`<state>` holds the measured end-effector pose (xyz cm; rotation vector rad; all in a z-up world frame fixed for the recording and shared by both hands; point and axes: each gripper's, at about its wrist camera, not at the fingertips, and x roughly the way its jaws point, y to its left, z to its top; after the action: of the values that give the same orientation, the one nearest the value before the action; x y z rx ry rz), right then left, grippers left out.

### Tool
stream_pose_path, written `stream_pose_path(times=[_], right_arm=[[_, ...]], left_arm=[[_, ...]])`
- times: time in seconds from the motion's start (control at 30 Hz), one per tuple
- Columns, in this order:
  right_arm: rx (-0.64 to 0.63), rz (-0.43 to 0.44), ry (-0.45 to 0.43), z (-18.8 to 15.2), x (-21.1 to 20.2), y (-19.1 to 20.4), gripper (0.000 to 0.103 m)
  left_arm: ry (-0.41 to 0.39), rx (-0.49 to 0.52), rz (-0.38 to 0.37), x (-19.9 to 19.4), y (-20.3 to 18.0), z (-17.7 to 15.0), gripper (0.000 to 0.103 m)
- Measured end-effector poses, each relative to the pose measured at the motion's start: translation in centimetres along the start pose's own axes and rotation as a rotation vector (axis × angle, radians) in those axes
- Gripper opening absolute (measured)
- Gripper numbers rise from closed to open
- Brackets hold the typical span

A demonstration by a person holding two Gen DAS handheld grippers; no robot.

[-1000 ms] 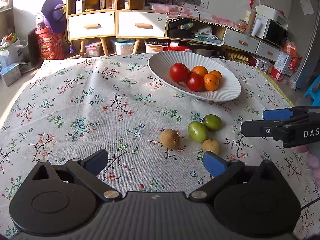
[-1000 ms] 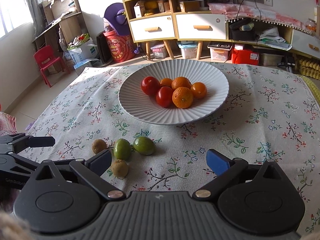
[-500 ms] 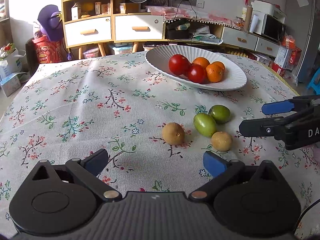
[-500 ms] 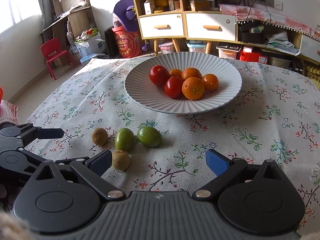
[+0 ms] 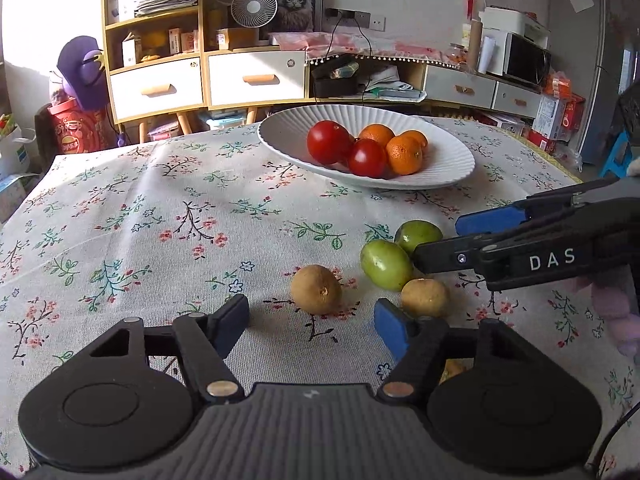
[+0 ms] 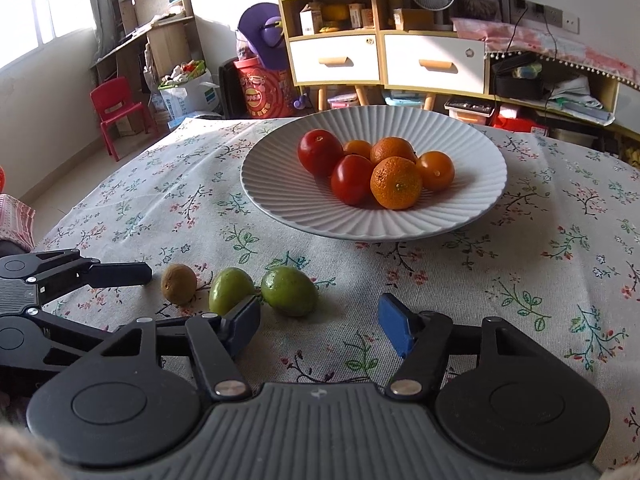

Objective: Organize fruits
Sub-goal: 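Move both tools back toward the kiwis and green plums on the cloth, then grasp a brown kiwi with the left tool while the right tool grasps a green plum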

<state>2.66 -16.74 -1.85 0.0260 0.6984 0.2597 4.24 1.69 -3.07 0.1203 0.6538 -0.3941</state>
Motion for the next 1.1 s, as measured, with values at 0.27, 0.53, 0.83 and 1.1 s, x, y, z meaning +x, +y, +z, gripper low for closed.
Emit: stream_pose_path(times=[0.27,0.53,0.83,1.1], right_arm=[[-0.08,-0.014,-0.019,-0.2,0.3,0.7,0.054],[-0.095,0.019,-0.018,0.0,0.2,1.2,0.032],[-0.093,0.028,-0.002,0.3,0.1,1.4,0.027],[-0.061,0.04,0.017,0.7,-0.5,1.4,0.025]], left_arm=[[-0.007,-0.016,0.001,0.1,0.0,0.3,0.04],[0.003,-0.031,0.001,0.0,0.1,0.6,0.018],[0.024,-0.037,-0.006,0.0,0.4,0.9,0.017],[0.057,-0.07,-0.011,-0.3,0.7,1.3,0.017]])
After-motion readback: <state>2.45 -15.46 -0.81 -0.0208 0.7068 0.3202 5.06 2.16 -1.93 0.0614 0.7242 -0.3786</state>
